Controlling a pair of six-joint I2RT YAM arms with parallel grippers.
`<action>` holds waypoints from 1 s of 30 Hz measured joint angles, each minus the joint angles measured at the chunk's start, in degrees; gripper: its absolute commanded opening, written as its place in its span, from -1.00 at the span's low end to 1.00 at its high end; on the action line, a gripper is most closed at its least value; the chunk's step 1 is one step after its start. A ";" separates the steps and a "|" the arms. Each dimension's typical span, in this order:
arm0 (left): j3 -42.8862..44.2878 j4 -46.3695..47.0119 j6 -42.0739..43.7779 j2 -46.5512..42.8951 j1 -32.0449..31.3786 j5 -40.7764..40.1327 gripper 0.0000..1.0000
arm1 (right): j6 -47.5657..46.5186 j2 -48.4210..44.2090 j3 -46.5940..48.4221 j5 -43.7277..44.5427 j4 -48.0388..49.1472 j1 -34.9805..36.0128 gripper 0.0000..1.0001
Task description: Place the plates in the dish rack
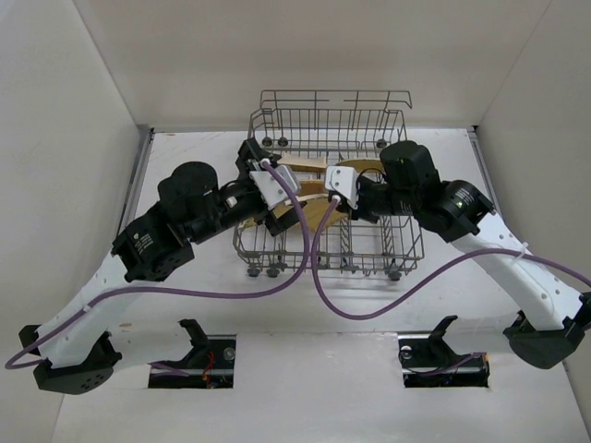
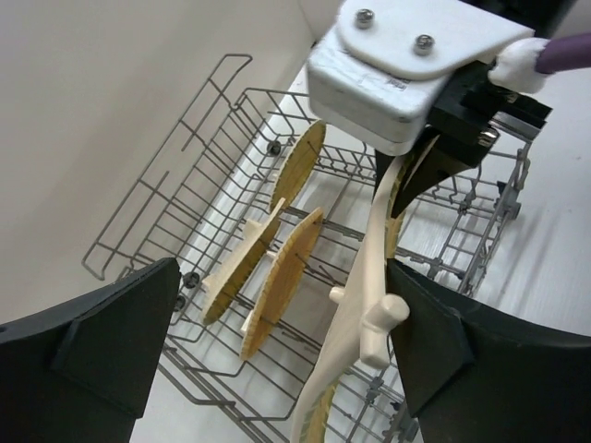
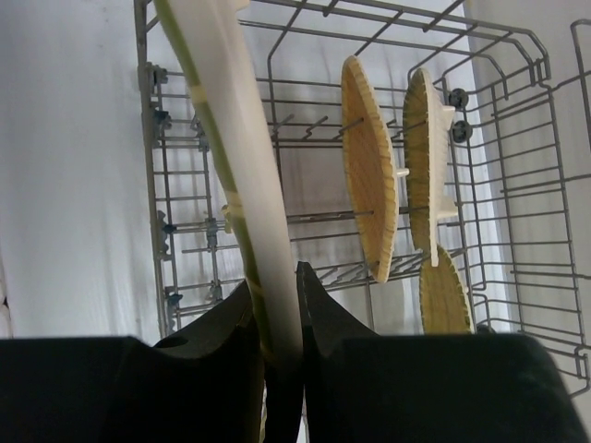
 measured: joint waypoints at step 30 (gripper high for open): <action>-1.33 -11.26 -15.30 -11.61 16.81 -3.21 1.00 | -1.68 3.21 -1.40 9.75 6.14 1.40 -1.00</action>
